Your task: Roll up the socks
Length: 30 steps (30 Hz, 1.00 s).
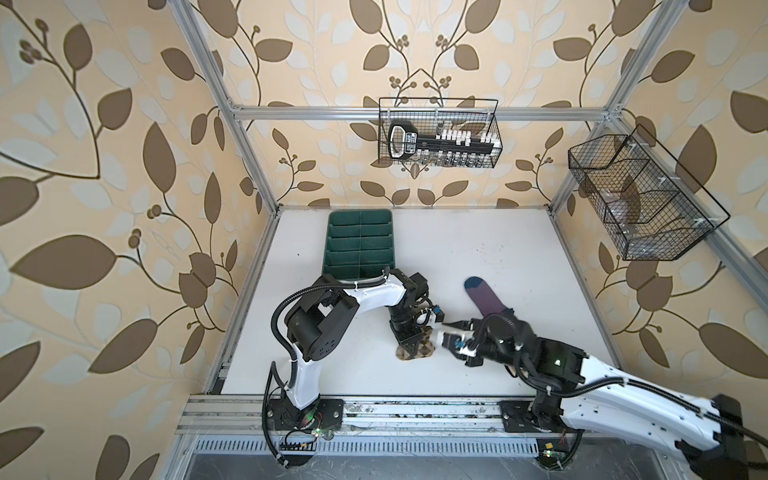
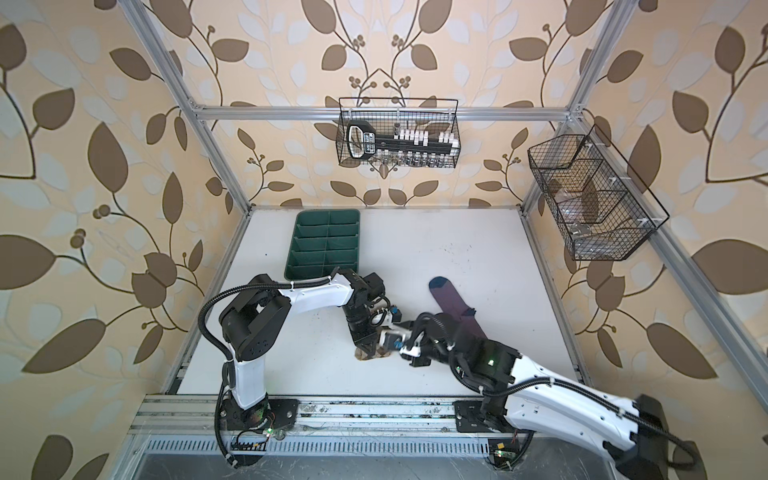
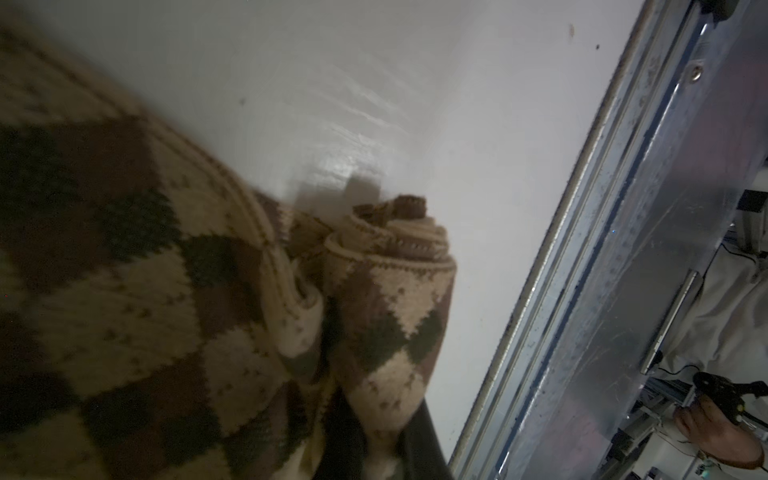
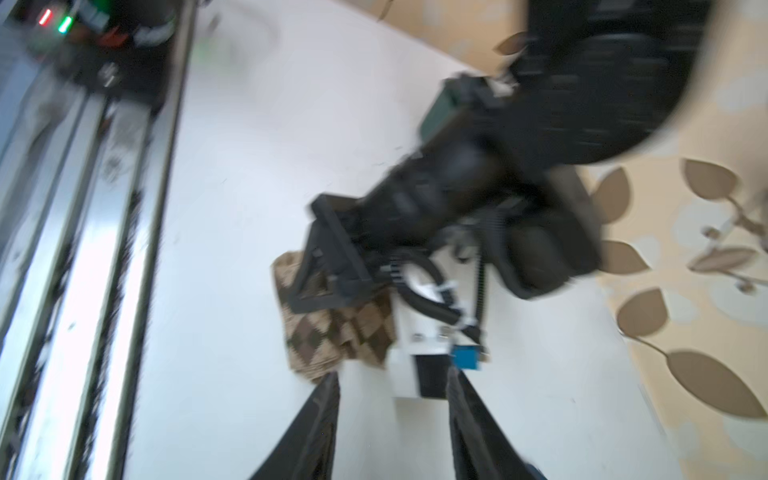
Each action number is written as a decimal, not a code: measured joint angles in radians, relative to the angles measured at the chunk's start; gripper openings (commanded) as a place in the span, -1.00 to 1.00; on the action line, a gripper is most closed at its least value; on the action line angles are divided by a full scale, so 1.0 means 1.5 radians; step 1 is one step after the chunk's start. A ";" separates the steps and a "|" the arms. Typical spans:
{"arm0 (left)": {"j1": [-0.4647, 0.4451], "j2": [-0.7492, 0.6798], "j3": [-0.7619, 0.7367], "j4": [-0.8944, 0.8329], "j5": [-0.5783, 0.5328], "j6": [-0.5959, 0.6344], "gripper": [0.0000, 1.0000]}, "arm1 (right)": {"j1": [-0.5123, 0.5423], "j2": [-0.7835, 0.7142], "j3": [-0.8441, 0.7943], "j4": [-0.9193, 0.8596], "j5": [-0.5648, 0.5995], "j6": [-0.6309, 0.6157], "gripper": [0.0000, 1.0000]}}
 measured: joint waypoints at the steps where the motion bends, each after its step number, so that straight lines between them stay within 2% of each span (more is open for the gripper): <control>1: 0.002 0.002 0.001 -0.002 0.004 0.000 -0.83 | 0.029 0.026 -0.004 -0.002 0.023 -0.020 -0.08; 3: 0.002 0.004 0.002 -0.003 0.007 -0.001 -0.83 | 0.061 0.072 -0.015 0.007 0.062 -0.049 -0.07; 7: 0.002 0.007 0.002 -0.003 0.016 -0.001 -0.82 | 0.081 0.165 -0.037 0.066 0.111 -0.086 -0.06; 18: 0.003 0.008 0.003 -0.003 0.017 -0.003 -0.82 | 0.074 0.402 -0.041 0.263 0.133 -0.107 -0.06; 20: 0.006 0.008 0.003 -0.004 0.017 -0.004 -0.81 | 0.067 0.421 -0.036 0.281 0.139 -0.106 -0.19; 23: 0.011 0.008 0.003 -0.005 0.015 -0.005 -0.78 | 0.057 0.446 -0.019 0.283 0.144 -0.102 -0.65; 24: 0.011 0.008 0.003 -0.006 0.013 -0.006 -0.76 | 0.055 0.450 -0.011 0.276 0.146 -0.097 -0.86; 25: 0.012 0.007 0.003 -0.007 0.010 -0.008 -0.74 | 0.055 0.452 -0.005 0.267 0.148 -0.094 -0.97; 30: 0.013 -0.019 -0.014 0.011 -0.010 -0.020 -0.47 | 0.051 0.454 0.014 0.234 0.141 -0.077 -1.00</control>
